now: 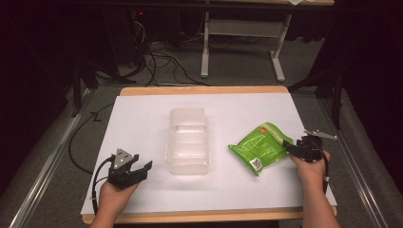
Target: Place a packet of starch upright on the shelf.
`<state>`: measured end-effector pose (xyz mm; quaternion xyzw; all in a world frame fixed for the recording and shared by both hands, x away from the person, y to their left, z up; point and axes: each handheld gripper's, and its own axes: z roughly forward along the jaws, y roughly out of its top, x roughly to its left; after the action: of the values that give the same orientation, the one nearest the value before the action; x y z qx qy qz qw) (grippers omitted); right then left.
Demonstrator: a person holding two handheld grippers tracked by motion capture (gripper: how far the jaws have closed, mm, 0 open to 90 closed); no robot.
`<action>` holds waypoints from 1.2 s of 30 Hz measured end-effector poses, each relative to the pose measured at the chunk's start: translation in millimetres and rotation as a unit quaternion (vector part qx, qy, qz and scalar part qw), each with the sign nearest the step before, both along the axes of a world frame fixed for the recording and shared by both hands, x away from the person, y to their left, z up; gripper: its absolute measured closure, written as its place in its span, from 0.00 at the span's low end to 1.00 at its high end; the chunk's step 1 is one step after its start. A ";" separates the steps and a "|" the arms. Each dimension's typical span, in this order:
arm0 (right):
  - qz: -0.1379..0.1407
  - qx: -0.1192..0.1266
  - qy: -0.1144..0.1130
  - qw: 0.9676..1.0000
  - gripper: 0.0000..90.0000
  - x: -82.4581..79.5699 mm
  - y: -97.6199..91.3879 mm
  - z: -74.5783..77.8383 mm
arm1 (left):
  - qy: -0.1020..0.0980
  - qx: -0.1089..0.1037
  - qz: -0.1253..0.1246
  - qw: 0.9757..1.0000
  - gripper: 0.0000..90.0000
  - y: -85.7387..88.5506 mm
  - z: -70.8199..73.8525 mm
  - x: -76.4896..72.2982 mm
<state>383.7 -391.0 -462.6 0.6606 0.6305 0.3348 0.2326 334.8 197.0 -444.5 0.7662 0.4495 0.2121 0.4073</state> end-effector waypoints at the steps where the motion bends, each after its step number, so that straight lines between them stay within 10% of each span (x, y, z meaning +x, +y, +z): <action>1: 0.002 0.007 0.000 1.000 0.37 1.5 -1.1 -2.3 | 0.001 0.000 0.000 1.000 0.45 -0.1 -0.1 0.1; 8: 0.005 0.042 0.013 0.999 0.42 7.2 -1.5 -11.5 | 0.002 0.005 -0.002 1.000 0.45 -1.5 -0.8 -0.6; 18: 0.031 0.086 0.008 0.996 0.77 4.0 -4.8 -11.2 | 0.004 0.009 -0.005 1.000 0.45 -2.7 -1.3 -0.3; 29: 0.076 0.088 -0.042 0.992 0.97 -8.8 5.5 5.8 | 0.001 0.011 -0.009 1.000 0.45 -4.4 -1.3 -0.5; 36: 0.097 0.114 -0.107 0.983 0.99 -23.1 10.2 27.8 | 0.001 0.016 -0.013 1.000 0.45 -4.8 -1.1 -0.8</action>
<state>360.6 -380.9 -434.8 0.5787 0.6206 0.4943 0.1888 334.0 192.2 -445.6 0.7785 0.4366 0.2129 0.3975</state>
